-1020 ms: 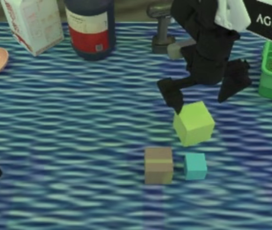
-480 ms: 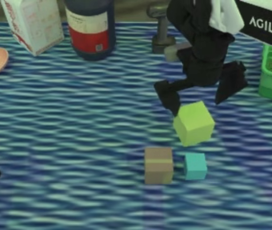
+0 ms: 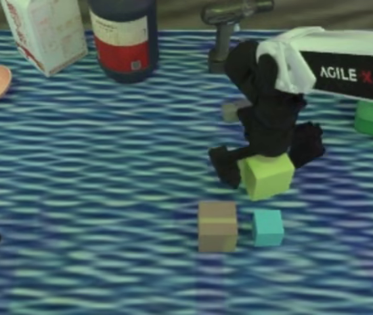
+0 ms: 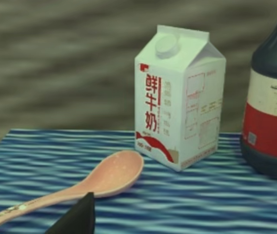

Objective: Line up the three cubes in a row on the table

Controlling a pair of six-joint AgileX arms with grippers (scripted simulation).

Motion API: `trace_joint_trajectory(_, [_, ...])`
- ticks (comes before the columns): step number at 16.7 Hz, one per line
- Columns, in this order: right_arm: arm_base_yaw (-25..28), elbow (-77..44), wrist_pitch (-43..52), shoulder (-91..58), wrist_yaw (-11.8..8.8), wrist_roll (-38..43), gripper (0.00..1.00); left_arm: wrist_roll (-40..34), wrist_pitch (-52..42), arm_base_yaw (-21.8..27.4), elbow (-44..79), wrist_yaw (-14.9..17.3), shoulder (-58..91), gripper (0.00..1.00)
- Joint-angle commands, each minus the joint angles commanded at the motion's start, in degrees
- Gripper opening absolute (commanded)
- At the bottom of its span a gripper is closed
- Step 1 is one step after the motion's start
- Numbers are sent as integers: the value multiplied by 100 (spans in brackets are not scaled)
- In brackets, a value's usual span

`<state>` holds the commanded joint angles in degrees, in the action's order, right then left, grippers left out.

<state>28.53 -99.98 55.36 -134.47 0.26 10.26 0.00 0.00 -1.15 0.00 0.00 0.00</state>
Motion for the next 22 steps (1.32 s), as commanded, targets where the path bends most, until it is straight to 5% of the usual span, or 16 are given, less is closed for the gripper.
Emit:
trace_joint_trajectory(5, [2, 53, -65, -27, 0, 2, 100, 0, 0, 0, 0, 0, 0, 100])
trace_joint_trajectory(18, [2, 53, -65, -27, 0, 2, 2, 0, 0, 0, 0, 0, 0, 100])
trace_joint_trajectory(22, [2, 53, -65, -27, 0, 2, 0, 0, 0, 0, 0, 0, 0, 100])
